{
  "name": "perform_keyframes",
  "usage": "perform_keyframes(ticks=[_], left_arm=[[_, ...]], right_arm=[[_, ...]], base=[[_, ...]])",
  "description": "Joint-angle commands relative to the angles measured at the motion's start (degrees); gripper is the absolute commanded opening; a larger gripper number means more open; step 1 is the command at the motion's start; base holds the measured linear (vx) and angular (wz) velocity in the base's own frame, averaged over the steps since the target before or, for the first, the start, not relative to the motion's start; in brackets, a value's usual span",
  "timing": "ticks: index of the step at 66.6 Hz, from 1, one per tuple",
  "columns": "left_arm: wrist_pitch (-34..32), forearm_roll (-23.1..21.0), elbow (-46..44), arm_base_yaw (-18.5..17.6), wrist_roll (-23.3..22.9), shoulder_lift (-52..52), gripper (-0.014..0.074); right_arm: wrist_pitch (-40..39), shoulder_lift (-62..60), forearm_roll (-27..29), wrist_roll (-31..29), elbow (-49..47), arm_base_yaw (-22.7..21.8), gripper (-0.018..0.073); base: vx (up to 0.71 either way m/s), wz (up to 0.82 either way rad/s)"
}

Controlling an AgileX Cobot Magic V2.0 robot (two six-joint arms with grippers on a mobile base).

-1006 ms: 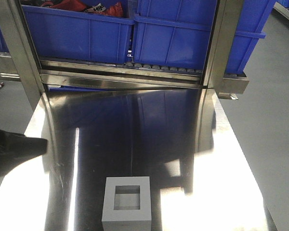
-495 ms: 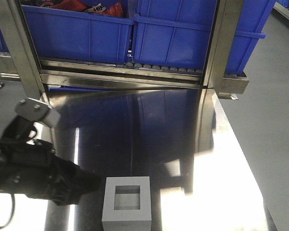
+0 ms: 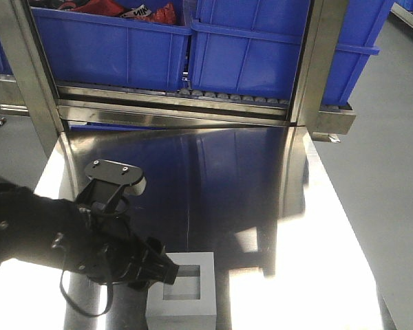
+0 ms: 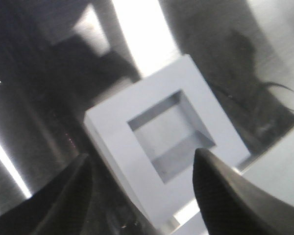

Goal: Sort gray base to blue bin
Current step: 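Lower the left gripper over the gray hollow block's top edge, then close the left gripper on the gray block's wall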

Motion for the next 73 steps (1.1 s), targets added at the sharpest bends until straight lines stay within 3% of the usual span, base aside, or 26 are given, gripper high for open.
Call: perform_keyframes(ticks=[1, 10, 73], left_arm=[[0.70, 3.44, -3.93, -0.94, -5.11, 0.62, 0.0430], [3.79, 5.72, -6.46, -1.12, -8.45, 2.88, 0.0430], [5.32, 2.00, -7.85, -1.58, -9.38, 11.35, 0.0414]], right_arm=[[-4.52, 0.57, -0.37, -0.40, 0.97, 0.12, -0.0009], [-4.52, 0.57, -0.37, -0.40, 0.97, 0.12, -0.0009], [-4.52, 0.57, -0.37, -0.40, 0.97, 0.12, -0.0009]], base=[[0.00, 0.00], [0.00, 0.00], [0.00, 0.00]])
